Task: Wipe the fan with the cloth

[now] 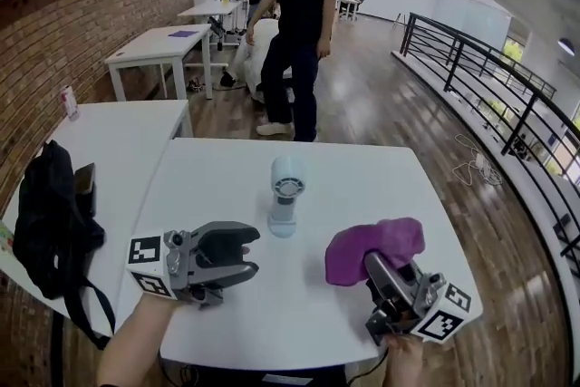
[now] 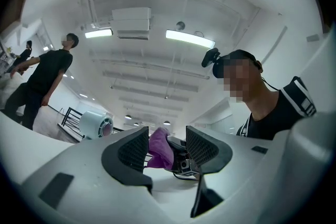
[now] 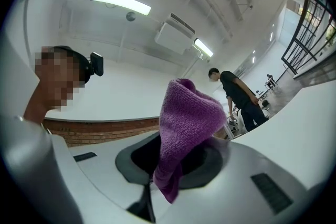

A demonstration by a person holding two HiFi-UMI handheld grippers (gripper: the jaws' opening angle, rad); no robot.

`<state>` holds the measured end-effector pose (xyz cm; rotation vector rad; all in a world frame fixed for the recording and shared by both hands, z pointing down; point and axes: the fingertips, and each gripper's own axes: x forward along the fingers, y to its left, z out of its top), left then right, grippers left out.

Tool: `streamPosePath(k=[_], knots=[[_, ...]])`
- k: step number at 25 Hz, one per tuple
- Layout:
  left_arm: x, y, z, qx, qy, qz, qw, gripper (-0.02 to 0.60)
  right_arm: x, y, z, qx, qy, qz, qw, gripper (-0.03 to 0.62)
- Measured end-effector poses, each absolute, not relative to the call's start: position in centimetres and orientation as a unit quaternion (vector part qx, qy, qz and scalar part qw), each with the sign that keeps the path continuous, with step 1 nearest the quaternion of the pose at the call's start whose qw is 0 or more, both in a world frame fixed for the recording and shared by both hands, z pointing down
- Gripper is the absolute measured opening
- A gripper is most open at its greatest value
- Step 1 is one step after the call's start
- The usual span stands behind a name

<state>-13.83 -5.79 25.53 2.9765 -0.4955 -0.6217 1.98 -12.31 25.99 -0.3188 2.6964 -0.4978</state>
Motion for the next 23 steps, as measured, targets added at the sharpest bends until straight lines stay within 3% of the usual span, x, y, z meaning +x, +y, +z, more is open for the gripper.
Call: streamPosePath(k=[23], knots=[[-12.4, -6.3, 25.9, 0.969, -0.167, -0.178, 0.031, 0.221, 0.9, -11.5, 26.6, -0.104, 0.969, -0.148, 0.168, 0.069]])
